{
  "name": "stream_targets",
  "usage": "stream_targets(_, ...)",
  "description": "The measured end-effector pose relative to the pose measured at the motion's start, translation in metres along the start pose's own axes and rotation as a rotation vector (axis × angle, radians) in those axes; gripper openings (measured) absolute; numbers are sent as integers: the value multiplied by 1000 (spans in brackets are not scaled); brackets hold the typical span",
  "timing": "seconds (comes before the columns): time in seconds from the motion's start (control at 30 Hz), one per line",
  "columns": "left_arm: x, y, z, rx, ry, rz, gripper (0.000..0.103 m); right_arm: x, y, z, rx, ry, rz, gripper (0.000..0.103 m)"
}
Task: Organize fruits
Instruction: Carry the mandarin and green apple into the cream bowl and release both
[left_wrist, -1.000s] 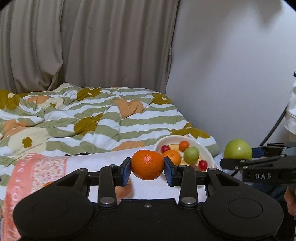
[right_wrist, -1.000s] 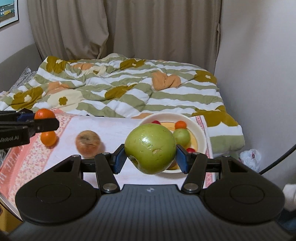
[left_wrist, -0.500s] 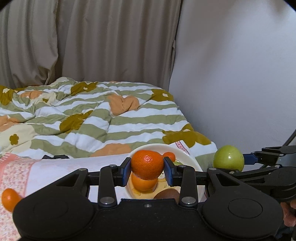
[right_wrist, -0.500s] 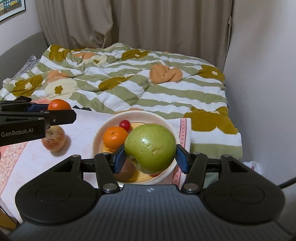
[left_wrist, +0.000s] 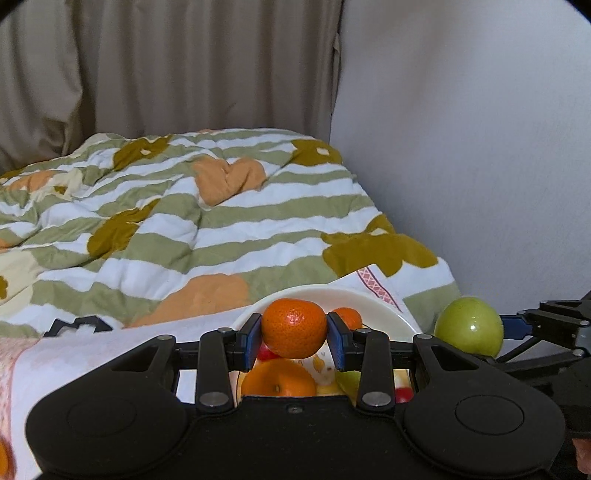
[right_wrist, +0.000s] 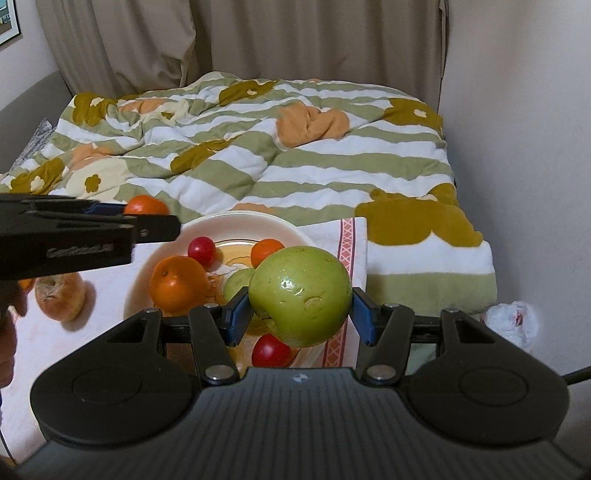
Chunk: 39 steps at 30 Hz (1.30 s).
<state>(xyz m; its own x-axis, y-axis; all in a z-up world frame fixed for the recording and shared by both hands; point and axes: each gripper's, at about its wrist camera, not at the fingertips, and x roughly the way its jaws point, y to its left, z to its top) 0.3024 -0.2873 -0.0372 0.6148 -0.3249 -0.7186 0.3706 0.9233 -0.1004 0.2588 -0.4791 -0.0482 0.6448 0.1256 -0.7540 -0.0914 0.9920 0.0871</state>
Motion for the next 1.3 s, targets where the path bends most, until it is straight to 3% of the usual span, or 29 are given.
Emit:
stream_targets(0.3,41,-3,6,46,59,-19,41,23,-8,3,25,28,-12,72)
stream_targets(0.37,41,-5,7,60,45,-15,59,24,-10,4,28,29,-16,72)
stream_targets(0.4,37,-6,8,65,27,-11,84,24,-11,5,30,29,-18,72)
stream_targets(0.43,34,-6,8,67,7,-8,99,24,-13,6,32,29,-21,72)
stream_targets(0.5,26,-5,9,68,-29,-2,100,22,-15,7,38,26,-23,72)
stream_targets(1.3,-30,46,-14,-105,-9,67,100,56,-8,18,30,37,29,72)
